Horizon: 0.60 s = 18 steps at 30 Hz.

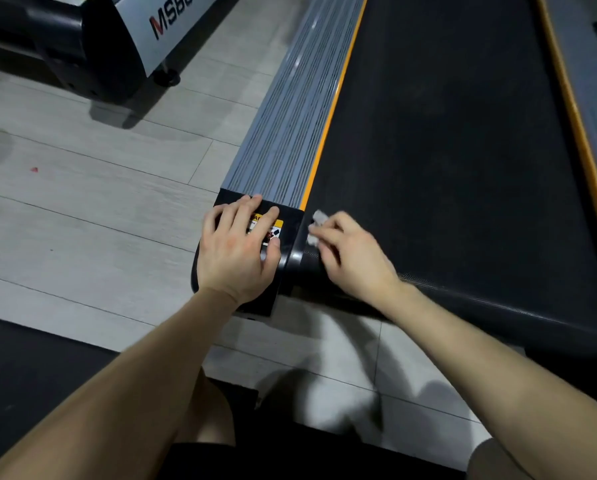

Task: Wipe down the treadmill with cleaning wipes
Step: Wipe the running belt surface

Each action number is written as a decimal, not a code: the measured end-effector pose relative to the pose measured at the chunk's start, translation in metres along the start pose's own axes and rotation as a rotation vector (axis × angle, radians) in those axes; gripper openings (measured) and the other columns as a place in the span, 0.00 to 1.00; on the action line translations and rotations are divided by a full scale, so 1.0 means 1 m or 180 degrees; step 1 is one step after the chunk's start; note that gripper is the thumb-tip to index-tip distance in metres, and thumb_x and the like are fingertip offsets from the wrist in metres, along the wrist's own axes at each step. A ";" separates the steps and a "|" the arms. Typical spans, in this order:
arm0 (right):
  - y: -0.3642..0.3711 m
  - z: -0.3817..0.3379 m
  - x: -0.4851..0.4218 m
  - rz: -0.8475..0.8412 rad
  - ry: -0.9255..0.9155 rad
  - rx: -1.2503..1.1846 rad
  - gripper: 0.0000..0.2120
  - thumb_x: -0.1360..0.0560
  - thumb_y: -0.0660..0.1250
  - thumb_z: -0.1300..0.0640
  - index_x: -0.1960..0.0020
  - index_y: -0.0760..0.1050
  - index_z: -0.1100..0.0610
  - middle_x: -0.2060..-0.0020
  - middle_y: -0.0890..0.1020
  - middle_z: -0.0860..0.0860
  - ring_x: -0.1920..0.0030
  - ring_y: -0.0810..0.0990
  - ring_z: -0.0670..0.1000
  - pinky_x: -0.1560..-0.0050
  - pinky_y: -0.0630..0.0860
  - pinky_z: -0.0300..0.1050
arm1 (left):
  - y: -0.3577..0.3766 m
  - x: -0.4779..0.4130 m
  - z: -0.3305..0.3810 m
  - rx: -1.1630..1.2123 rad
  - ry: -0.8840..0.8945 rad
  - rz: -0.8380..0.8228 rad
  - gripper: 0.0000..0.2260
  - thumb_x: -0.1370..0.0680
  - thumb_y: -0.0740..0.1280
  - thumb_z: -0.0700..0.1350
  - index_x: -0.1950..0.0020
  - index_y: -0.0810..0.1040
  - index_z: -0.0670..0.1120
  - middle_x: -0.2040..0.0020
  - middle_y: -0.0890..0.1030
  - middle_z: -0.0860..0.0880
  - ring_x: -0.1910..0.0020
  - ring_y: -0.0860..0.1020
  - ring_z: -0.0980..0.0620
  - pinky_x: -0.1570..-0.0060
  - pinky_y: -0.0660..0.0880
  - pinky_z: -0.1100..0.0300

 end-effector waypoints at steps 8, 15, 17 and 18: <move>-0.032 0.075 -0.076 0.0559 0.0853 0.0002 0.15 0.17 0.65 0.59 0.35 0.85 0.51 0.46 0.74 0.50 0.44 0.80 0.54 0.36 0.79 0.55 | 0.002 -0.001 -0.001 0.0001 0.0025 -0.0068 0.22 0.17 0.62 0.54 0.24 0.78 0.49 0.22 0.74 0.44 0.23 0.72 0.43 0.25 0.64 0.42; -0.013 0.029 -0.003 -0.0196 -0.0102 -0.0180 0.14 0.20 0.70 0.60 0.39 0.87 0.48 0.52 0.74 0.47 0.53 0.79 0.47 0.46 0.76 0.38 | 0.003 0.001 0.000 0.0033 0.0050 -0.0017 0.22 0.16 0.61 0.54 0.24 0.78 0.48 0.23 0.75 0.42 0.24 0.72 0.42 0.26 0.65 0.42; -0.023 0.062 -0.048 0.0170 0.0235 0.0187 0.13 0.19 0.68 0.60 0.40 0.87 0.48 0.51 0.75 0.51 0.51 0.81 0.54 0.45 0.78 0.46 | 0.003 0.000 0.001 0.0028 0.0071 -0.0045 0.22 0.16 0.61 0.54 0.24 0.78 0.49 0.22 0.74 0.43 0.24 0.72 0.42 0.25 0.64 0.42; -0.028 0.077 -0.070 0.0375 0.0620 0.0234 0.13 0.18 0.67 0.60 0.39 0.86 0.49 0.49 0.74 0.51 0.48 0.81 0.57 0.45 0.77 0.45 | 0.004 0.000 0.000 0.0014 0.0065 -0.0052 0.23 0.16 0.60 0.54 0.23 0.77 0.49 0.22 0.74 0.43 0.24 0.72 0.42 0.25 0.64 0.42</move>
Point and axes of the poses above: each hand's wrist, its own x-axis away from the middle knuckle, its own y-axis out of the palm, z = x × y, the point moved 8 cm from there along -x, towards the middle knuckle
